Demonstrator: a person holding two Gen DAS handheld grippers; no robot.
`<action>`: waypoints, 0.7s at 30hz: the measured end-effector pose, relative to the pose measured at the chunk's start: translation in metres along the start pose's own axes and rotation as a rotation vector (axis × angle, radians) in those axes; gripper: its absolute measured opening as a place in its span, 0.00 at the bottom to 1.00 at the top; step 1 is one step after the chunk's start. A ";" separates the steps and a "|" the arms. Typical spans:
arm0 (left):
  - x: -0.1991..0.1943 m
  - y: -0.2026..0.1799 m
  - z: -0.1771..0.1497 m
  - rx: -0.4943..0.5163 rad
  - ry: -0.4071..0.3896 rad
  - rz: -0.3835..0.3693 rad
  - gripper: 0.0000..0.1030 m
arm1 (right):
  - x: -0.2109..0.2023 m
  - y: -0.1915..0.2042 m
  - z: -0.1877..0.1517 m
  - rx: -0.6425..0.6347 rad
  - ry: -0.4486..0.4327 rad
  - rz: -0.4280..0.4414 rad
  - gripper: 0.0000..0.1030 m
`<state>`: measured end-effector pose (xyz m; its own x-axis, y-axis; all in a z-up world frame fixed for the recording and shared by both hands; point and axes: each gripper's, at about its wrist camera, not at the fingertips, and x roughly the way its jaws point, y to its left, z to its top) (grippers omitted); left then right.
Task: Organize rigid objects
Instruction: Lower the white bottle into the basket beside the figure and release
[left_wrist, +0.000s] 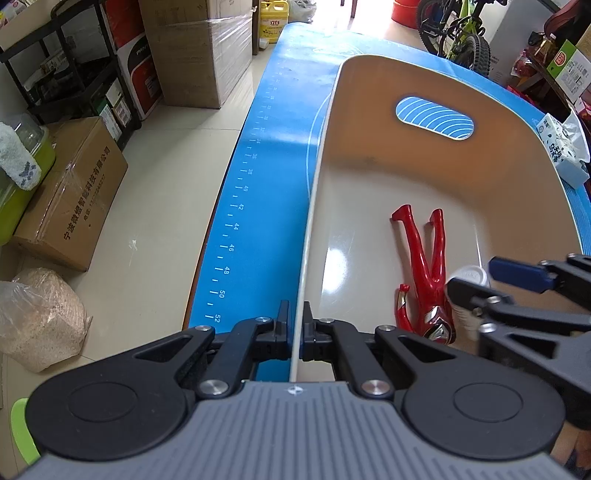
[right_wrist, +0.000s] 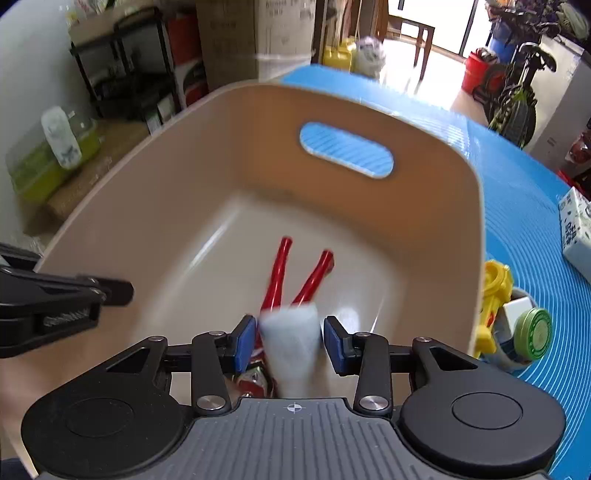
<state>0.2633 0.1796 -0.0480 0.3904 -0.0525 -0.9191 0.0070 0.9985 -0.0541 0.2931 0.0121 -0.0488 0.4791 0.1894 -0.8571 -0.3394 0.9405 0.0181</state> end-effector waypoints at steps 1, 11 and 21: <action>0.000 0.001 0.000 -0.001 0.000 -0.001 0.04 | -0.005 -0.002 0.000 0.006 -0.016 0.007 0.50; 0.000 0.001 0.000 -0.002 0.001 -0.001 0.04 | -0.073 -0.048 -0.003 0.040 -0.205 0.004 0.50; 0.000 0.000 -0.002 -0.006 0.002 -0.003 0.04 | -0.087 -0.121 -0.037 0.161 -0.204 -0.109 0.50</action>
<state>0.2613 0.1792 -0.0489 0.3889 -0.0551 -0.9196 0.0028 0.9983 -0.0586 0.2626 -0.1286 0.0046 0.6642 0.1226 -0.7374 -0.1516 0.9881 0.0277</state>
